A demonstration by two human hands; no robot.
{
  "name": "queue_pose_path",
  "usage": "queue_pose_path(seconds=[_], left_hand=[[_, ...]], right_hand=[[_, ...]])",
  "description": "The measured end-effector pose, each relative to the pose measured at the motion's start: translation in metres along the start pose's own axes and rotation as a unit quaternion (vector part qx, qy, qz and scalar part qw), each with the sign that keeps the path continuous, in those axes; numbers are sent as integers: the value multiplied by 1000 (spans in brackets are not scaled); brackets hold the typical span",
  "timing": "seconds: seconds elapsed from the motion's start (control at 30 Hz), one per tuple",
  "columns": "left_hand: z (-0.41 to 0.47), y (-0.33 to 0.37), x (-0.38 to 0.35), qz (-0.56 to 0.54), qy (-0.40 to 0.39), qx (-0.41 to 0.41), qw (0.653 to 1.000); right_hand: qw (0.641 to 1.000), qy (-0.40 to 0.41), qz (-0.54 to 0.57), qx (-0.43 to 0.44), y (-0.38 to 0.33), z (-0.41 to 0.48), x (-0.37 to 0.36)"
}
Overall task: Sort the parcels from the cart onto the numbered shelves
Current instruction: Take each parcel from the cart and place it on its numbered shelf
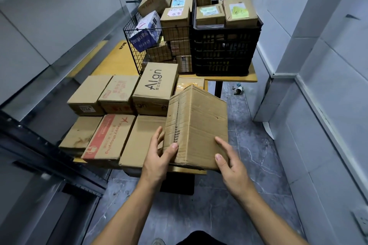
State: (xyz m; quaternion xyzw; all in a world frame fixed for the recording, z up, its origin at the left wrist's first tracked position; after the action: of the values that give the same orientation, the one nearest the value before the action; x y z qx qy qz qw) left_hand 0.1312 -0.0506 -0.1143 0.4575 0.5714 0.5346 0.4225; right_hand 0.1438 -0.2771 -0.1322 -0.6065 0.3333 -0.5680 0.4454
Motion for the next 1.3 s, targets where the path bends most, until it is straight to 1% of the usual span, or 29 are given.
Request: queue_pose_path(seconds=[0.1, 0.17, 0.2, 0.27, 0.3, 0.33, 0.4, 0.47, 0.53, 0.6, 0.67, 0.7, 0.73, 0.83, 0.9, 0.97, 1.0, 1.07, 1.1, 1.13, 1.2, 1.3], left_hand=[[-3, 7, 4, -16, -27, -7, 999], [-7, 11, 4, 8, -35, -19, 999], [-9, 13, 2, 22, -37, -25, 999], [-14, 17, -5, 51, -33, -41, 997], [-16, 19, -9, 67, -27, -51, 996], [-17, 21, -11, 80, -24, -61, 995], [-20, 25, -16, 83, -42, -80, 992], [-20, 26, -17, 67, -72, -82, 992], [-17, 27, -14, 36, -65, -73, 995], [-13, 27, -8, 16, -18, -64, 998], [-10, 25, -3, 46, 21, -66, 997], [-9, 25, -2, 67, 28, -65, 995], [-9, 24, 0, 80, 27, -60, 995], [-7, 20, 2, 45, -1, -37, 998], [-9, 20, 2, 50, -2, -39, 998], [-13, 22, 7, 65, 17, -52, 996], [-15, 23, 10, 76, 30, -62, 995], [-19, 26, 19, 91, 54, -82, 991], [-21, 26, 24, 95, 65, -87, 989], [-24, 27, 29, 100, 75, -91, 988], [-30, 27, 39, 115, 93, -98, 984], [-42, 26, 54, 144, 123, -101, 977]], right_hand=[[995, 4, -100, 5, -13, 6, 6], [993, 12, -117, 23, -24, 11, 11], [996, -2, -90, 24, -29, 12, 10], [997, -61, 36, -9, -36, 12, 2], [993, -75, 86, -28, -35, 12, -4], [992, -71, 102, -33, -34, 13, -8], [997, -27, 72, -29, -32, 16, -8], [998, 23, 49, -33, -28, 20, 1], [996, 34, 69, -36, -24, 24, 7], [984, 26, 167, -49, -22, 25, 9], [953, 20, 291, -78, -19, 25, 9], [941, 16, 325, -87, -18, 25, 9], [936, 8, 340, -94, -17, 24, 8], [927, -22, 358, -109, -13, 22, 2], [929, -26, 355, -105, -15, 22, -3], [947, -12, 307, -89, -17, 23, -4], [963, -4, 259, -70, -17, 25, -3], [992, 9, 126, -15, -19, 28, -1], [998, 8, 61, 18, -22, 28, -2], [999, 3, 21, 44, -24, 29, -4], [998, -25, 25, 56, -27, 30, -13], [993, -78, 83, 23, -30, 30, -30]])
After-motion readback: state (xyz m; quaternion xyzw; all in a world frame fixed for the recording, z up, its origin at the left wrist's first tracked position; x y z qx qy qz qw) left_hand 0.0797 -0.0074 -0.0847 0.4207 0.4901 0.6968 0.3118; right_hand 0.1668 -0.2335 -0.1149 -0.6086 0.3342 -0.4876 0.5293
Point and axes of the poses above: each hand's wrist, its own z-axis towards the middle knuckle, its own x-axis out of the back of the hand, y = z × x, the point moved 4 cm from there along z, towards the middle knuckle, and after that the axes turned 6 degrees about -z, right-handed, at the moved point
